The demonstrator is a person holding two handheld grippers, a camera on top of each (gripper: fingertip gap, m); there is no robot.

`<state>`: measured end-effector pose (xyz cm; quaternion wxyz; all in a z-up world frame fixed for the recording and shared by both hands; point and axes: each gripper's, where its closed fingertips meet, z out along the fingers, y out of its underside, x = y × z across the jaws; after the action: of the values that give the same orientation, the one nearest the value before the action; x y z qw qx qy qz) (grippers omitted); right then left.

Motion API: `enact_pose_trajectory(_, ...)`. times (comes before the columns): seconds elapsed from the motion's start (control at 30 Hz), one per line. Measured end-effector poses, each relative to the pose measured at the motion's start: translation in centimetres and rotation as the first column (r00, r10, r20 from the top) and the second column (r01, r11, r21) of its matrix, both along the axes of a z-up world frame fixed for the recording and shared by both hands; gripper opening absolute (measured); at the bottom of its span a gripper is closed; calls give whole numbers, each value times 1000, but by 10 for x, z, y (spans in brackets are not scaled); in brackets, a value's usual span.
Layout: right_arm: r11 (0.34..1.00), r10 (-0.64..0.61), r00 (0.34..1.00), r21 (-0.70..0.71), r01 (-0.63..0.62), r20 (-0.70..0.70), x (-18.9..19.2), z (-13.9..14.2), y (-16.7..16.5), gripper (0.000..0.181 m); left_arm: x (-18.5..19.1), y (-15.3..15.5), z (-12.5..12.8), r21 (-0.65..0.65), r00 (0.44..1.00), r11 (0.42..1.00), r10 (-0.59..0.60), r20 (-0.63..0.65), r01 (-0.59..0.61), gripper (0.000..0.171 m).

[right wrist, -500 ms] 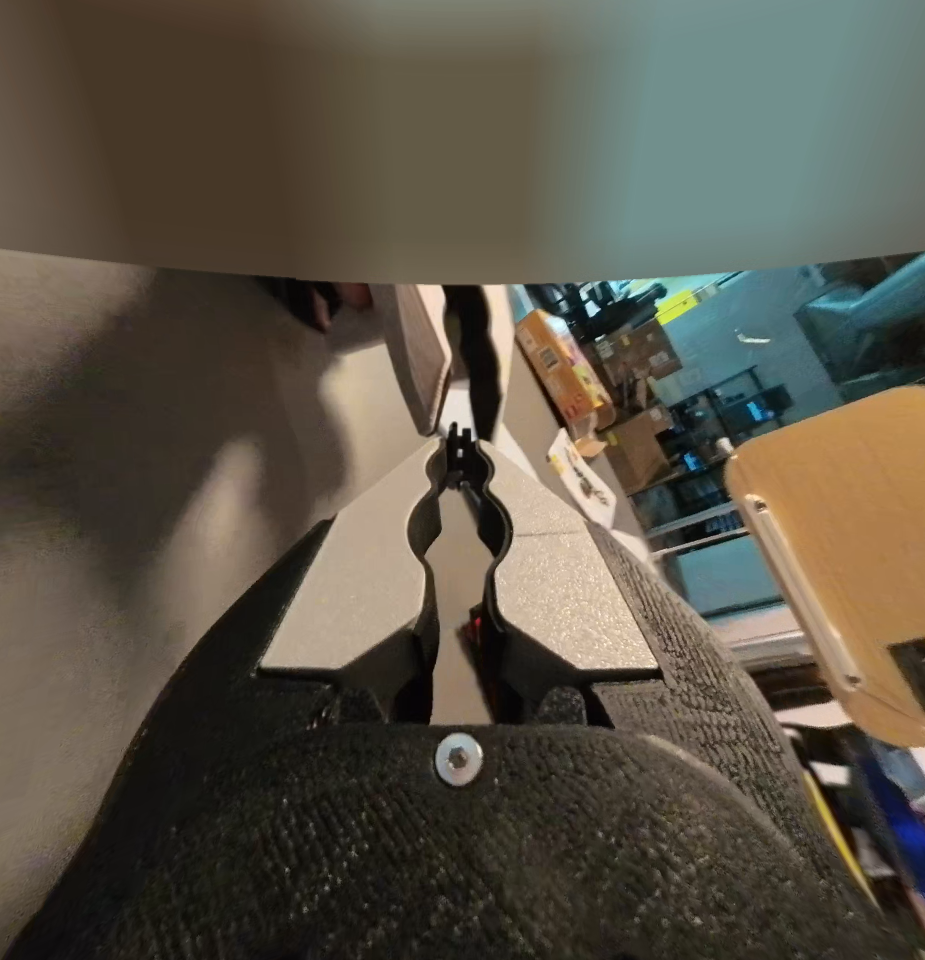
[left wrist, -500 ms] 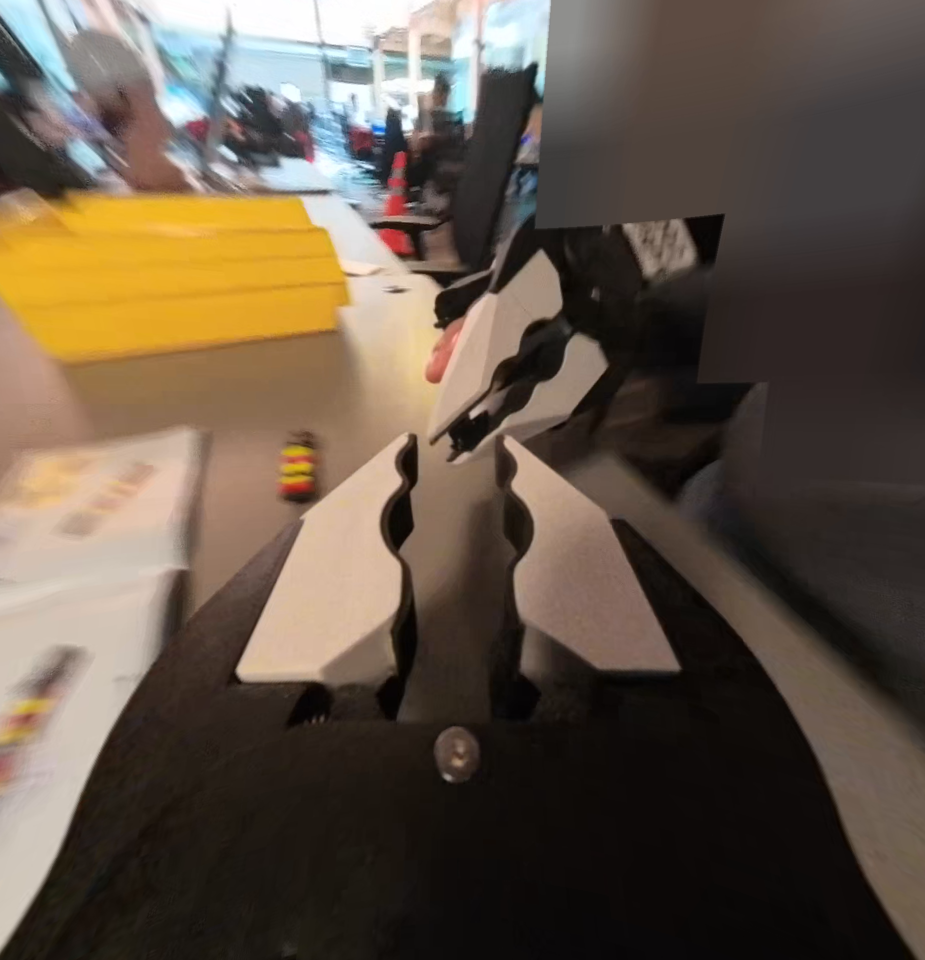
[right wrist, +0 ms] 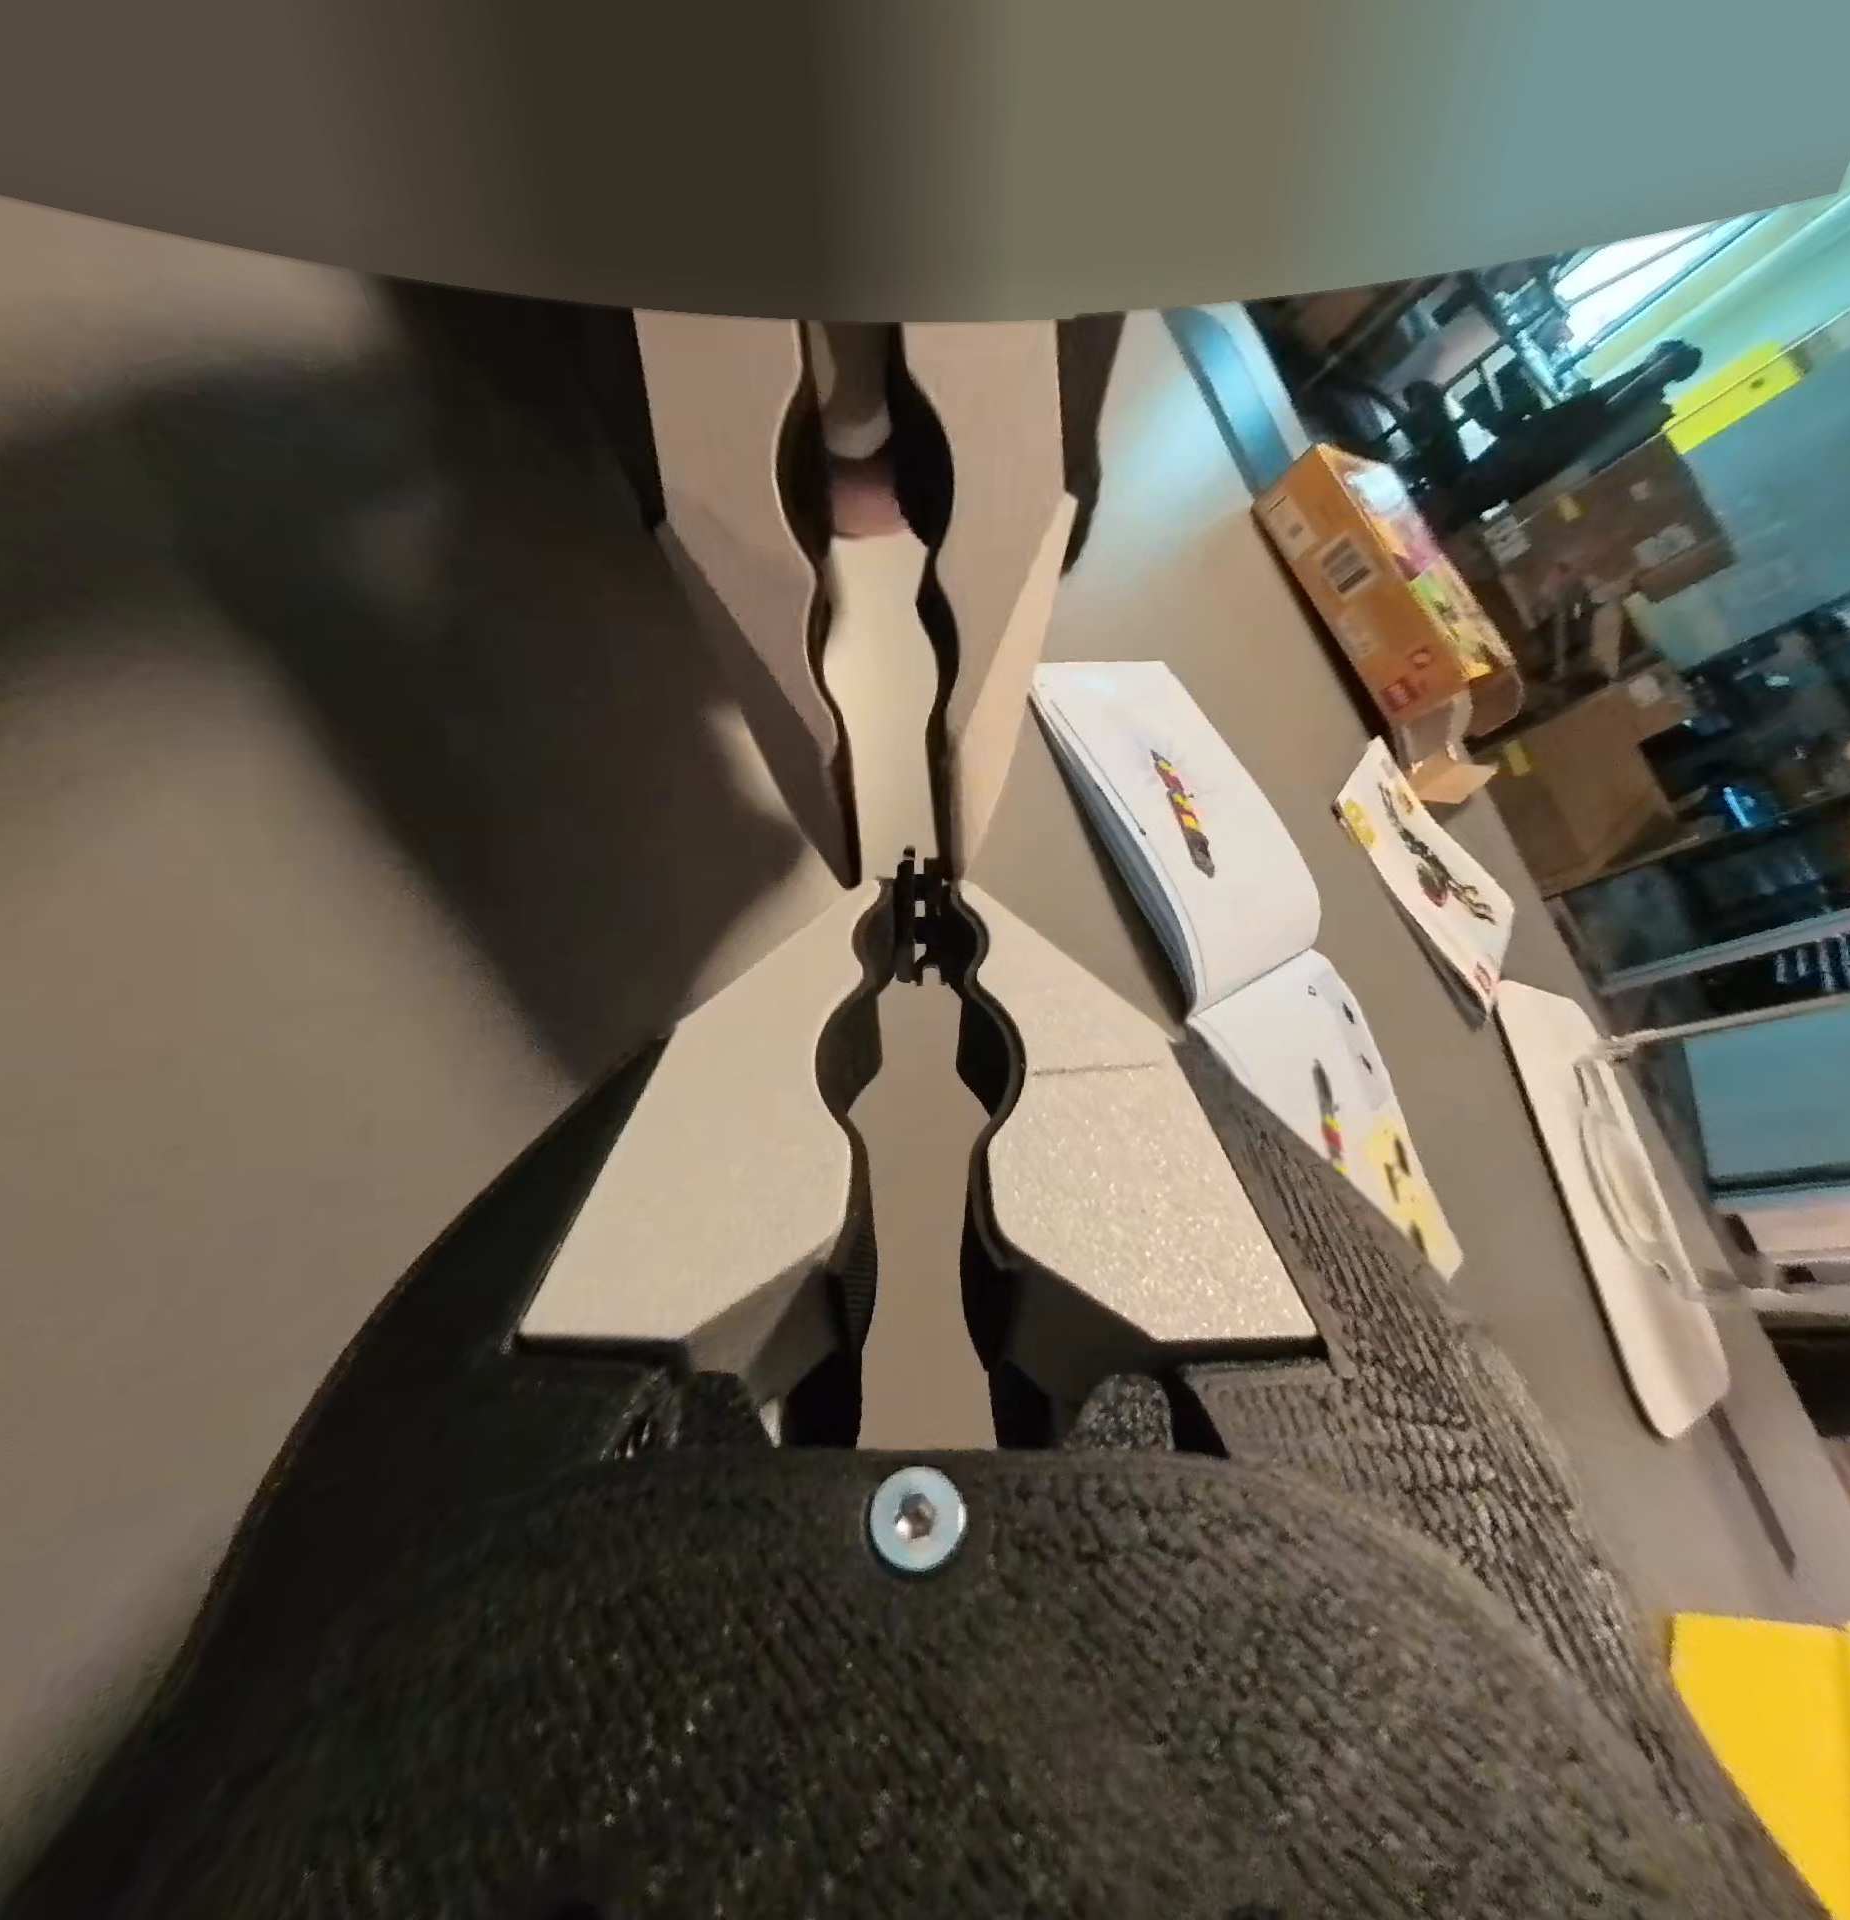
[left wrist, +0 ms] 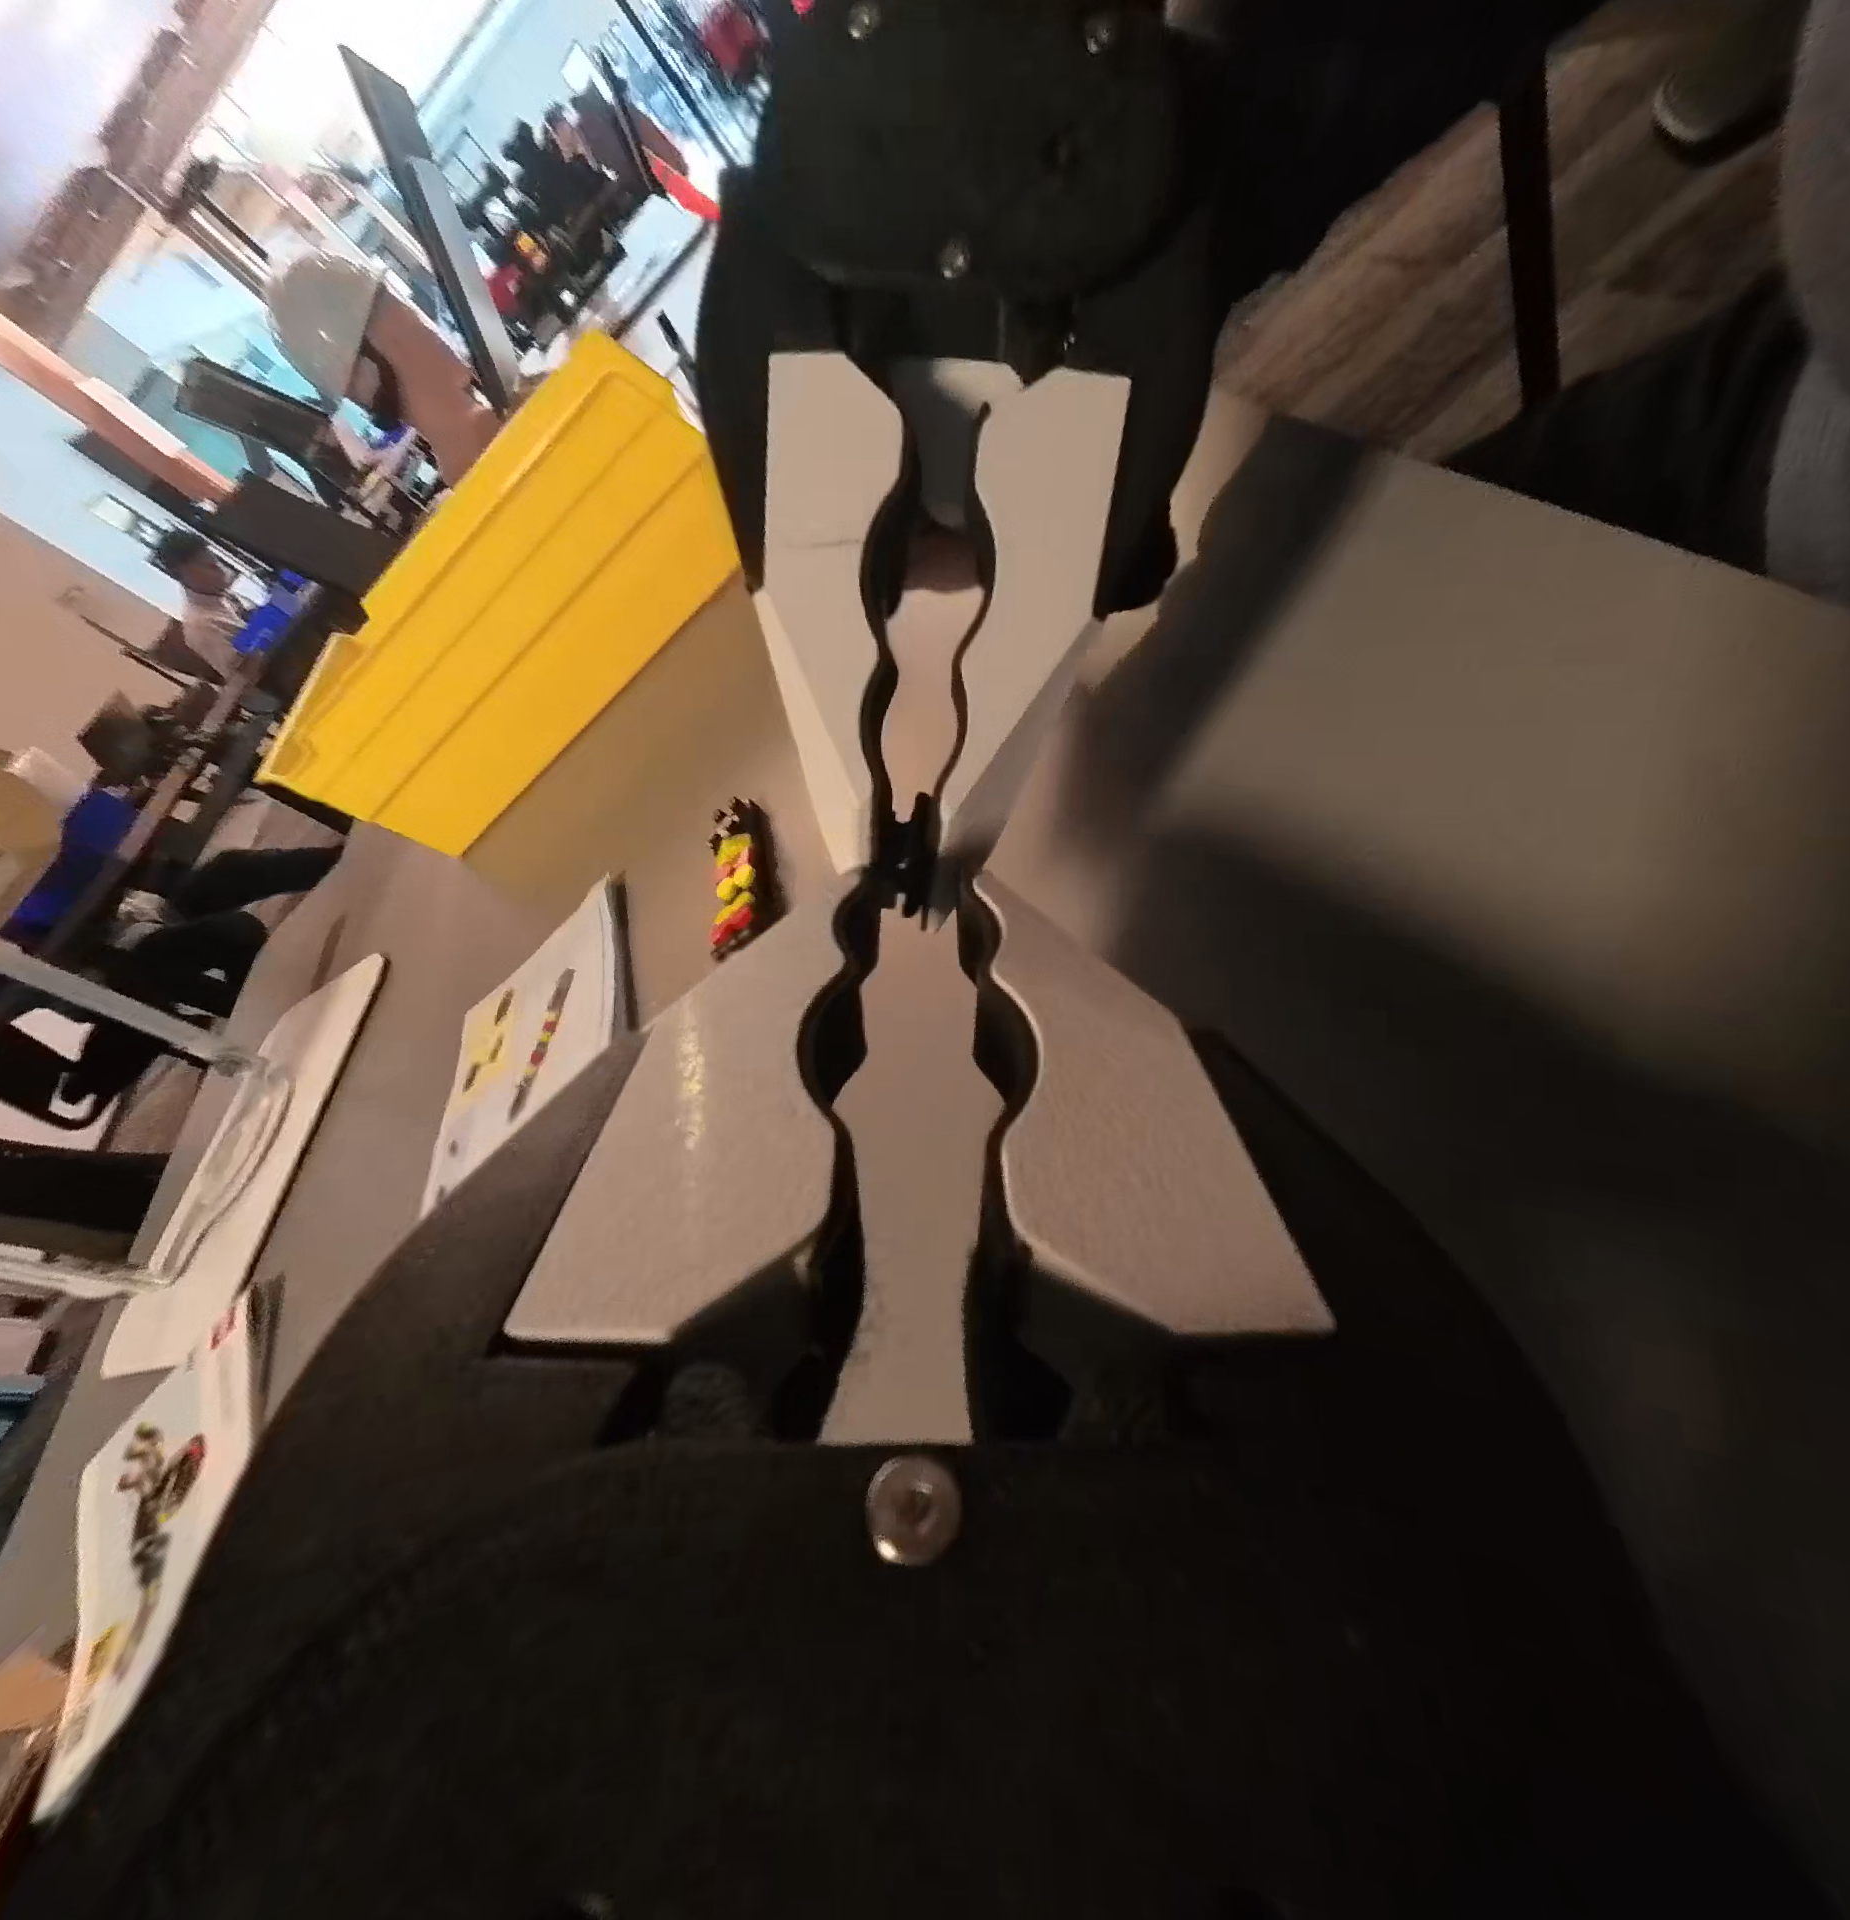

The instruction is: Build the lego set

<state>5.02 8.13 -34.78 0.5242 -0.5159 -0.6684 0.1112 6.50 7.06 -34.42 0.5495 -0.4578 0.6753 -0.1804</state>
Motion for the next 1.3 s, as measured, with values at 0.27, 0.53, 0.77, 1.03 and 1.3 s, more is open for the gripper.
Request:
enact_pose_trajectory(0.27, 997, -37, 996, -61, 42, 87, 1, -24, 0, 6, -1, 3, -23, -67, 990, 997, 19, -136, -28, 5)
enact_pose_trajectory(0.53, 985, -47, 995, -159, 61, 87, 1, -34, 0, 6, -2, 4, -33, -81, 982, 996, 29, -189, -45, 5)
enact_pose_trajectory(0.77, 989, -27, 998, -144, 34, 54, 4, -32, -2, 7, -3, 3, -33, -93, 982, 995, 20, -188, -38, 5)
enact_pose_trajectory(1.03, 992, -5, 998, -124, 13, 64, 4, -33, -5, 7, -3, 0, -34, -83, 982, 996, -3, -189, -13, 5)
enact_pose_trajectory(1.3, 993, -15, 992, -117, 30, 126, 5, -39, -8, 6, -2, -3, -39, -73, 975, 997, -15, -223, -2, 5)
